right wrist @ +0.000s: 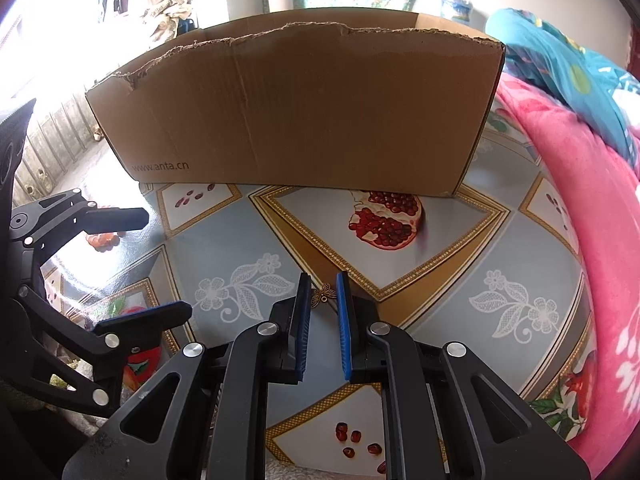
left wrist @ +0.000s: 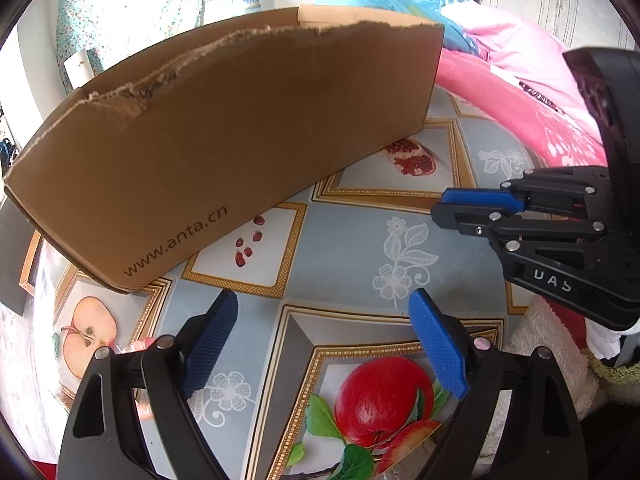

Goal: Organize jewelry
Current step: 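Move the right gripper toward the gold flower charm while the left gripper moves over the pink bead bracelet, then lower the right gripper and close it on the gold flower charm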

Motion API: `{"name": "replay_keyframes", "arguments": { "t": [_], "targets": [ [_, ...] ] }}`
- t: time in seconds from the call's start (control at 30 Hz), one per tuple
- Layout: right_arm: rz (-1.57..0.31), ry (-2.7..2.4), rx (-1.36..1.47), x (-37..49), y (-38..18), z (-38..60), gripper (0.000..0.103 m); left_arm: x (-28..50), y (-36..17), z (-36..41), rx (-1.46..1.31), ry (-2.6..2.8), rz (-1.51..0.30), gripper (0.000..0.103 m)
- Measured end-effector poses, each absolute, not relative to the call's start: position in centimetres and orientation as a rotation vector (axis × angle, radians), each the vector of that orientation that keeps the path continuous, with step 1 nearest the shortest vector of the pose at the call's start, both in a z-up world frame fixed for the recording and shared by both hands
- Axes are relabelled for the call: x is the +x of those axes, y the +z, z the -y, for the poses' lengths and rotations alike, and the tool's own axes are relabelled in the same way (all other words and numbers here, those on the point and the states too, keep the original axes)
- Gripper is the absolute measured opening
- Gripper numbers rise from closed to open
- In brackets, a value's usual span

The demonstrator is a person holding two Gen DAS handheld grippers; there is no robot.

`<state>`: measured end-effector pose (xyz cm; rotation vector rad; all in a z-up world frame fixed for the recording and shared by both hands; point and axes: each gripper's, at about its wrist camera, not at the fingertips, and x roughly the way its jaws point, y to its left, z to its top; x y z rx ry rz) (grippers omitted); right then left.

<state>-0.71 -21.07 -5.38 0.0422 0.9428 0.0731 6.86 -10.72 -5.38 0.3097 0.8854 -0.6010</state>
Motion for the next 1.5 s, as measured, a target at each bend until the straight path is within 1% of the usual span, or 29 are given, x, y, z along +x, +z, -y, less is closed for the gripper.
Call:
{"name": "replay_keyframes", "arguments": {
  "t": [0.13,0.3,0.43,0.53,0.6,0.63,0.7,0.77,0.87,0.93,1.0,1.07,1.33,1.5],
  "targets": [
    [-0.941,0.077,0.053,-0.9,-5.4,21.3,0.011,6.2,-3.6,8.3,0.238,-0.597,-0.827,0.085],
    [-0.936,0.080,0.077,-0.9,-5.5,22.3,0.011,5.8,-3.1,5.3,0.187,-0.523,-0.834,0.085],
    [-0.933,0.088,0.097,-0.8,-5.1,23.6,0.011,5.3,-3.2,4.5,0.198,-0.493,-0.837,0.080],
    [-0.932,0.094,0.103,-0.5,-5.4,23.7,0.011,5.6,-3.3,4.2,0.196,-0.465,-0.844,0.071],
    [-0.931,0.095,0.104,-0.5,-5.4,23.9,0.011,6.2,-3.6,4.0,0.196,-0.438,-0.861,0.061],
    [-0.931,0.096,0.105,-0.5,-5.6,24.1,0.011,6.6,-3.9,3.9,0.202,-0.422,-0.877,0.058],
    [-0.930,0.096,0.109,-0.4,-5.7,24.1,0.011,7.4,-4.7,3.8,0.219,-0.397,-0.925,0.048],
    [-0.929,0.096,0.113,-0.2,-6.2,24.2,0.011,7.9,-5.6,3.7,0.245,-0.373,-0.975,0.044],
    [-0.928,0.094,0.117,-0.4,-5.7,24.2,0.011,7.9,-5.6,3.5,0.236,-0.373,-0.981,0.042],
    [-0.927,0.095,0.117,-0.4,-5.7,24.3,0.011,7.9,-5.6,3.6,0.237,-0.372,-0.976,0.034],
    [-0.928,0.096,0.118,-0.4,-5.6,24.4,0.011,8.0,-5.7,4.1,0.240,-0.374,-0.967,0.021],
    [-0.929,0.097,0.120,-0.4,-5.6,24.5,0.011,8.2,-5.7,4.8,0.243,-0.384,-0.958,0.014],
    [-0.928,0.092,0.117,-0.4,-6.0,24.5,0.011,9.3,-5.5,8.6,0.258,-0.474,-0.962,0.013],
    [-0.926,0.090,0.094,-0.3,-6.2,24.1,0.011,9.6,-5.3,9.6,0.262,-0.466,-0.976,0.013]
  ]
}}
